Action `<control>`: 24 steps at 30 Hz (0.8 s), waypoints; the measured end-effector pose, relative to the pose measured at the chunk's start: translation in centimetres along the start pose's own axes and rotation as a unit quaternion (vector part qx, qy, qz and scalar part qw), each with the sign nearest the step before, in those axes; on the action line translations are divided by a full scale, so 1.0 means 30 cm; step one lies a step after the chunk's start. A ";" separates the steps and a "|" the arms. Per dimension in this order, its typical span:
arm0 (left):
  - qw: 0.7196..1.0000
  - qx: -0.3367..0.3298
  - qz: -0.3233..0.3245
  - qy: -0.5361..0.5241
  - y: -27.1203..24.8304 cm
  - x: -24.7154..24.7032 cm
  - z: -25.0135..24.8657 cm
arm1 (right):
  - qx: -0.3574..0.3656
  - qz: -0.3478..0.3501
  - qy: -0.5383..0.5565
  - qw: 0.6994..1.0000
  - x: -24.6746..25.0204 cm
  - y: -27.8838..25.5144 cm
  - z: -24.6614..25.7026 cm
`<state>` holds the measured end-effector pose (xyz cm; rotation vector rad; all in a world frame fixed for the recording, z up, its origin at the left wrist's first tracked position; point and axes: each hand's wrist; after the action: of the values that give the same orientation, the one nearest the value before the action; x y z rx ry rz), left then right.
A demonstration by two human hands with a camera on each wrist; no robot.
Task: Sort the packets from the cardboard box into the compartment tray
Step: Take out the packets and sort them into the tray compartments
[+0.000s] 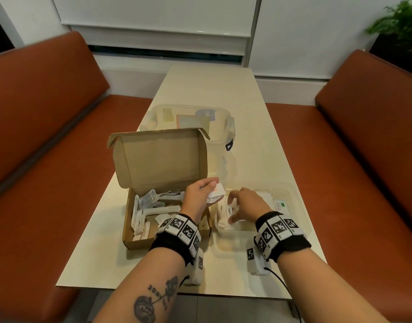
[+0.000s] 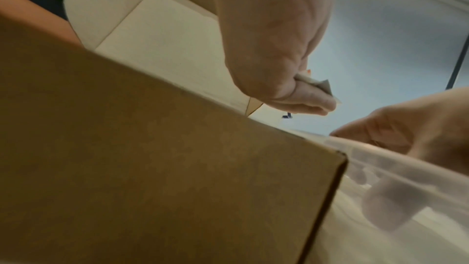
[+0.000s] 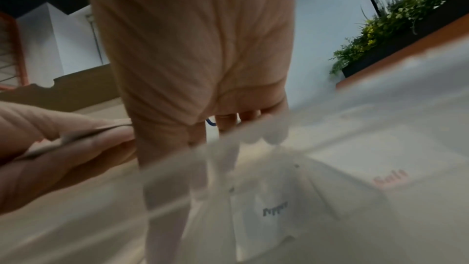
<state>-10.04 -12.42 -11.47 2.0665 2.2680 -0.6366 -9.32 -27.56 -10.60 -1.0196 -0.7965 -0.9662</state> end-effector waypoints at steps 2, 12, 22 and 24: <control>1.000 0.002 0.005 0.000 -0.001 -0.007 0.007 | 0.004 -0.028 0.028 0.999 0.001 -0.002 -0.007; 0.998 0.018 0.060 -0.004 -0.030 -0.103 0.013 | 0.025 -0.096 0.391 0.915 0.076 -0.046 -0.050; 0.984 0.064 0.162 -0.029 -0.072 -0.191 0.052 | -0.021 -0.137 0.458 0.878 0.096 -0.109 -0.195; 0.985 0.065 0.156 -0.034 -0.072 -0.197 0.066 | -0.028 -0.145 0.469 0.871 0.090 -0.120 -0.213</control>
<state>-11.87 -18.76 -11.05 2.3482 1.8542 -0.8345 -11.02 -35.04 -9.13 -0.3619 -0.0912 -1.5647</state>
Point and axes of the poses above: each hand's wrist, its own y-axis towards the middle knuckle, its own x-axis out of the back of the hand, z = x × y, and after that the axes turned 1 degree about -x, right-handed
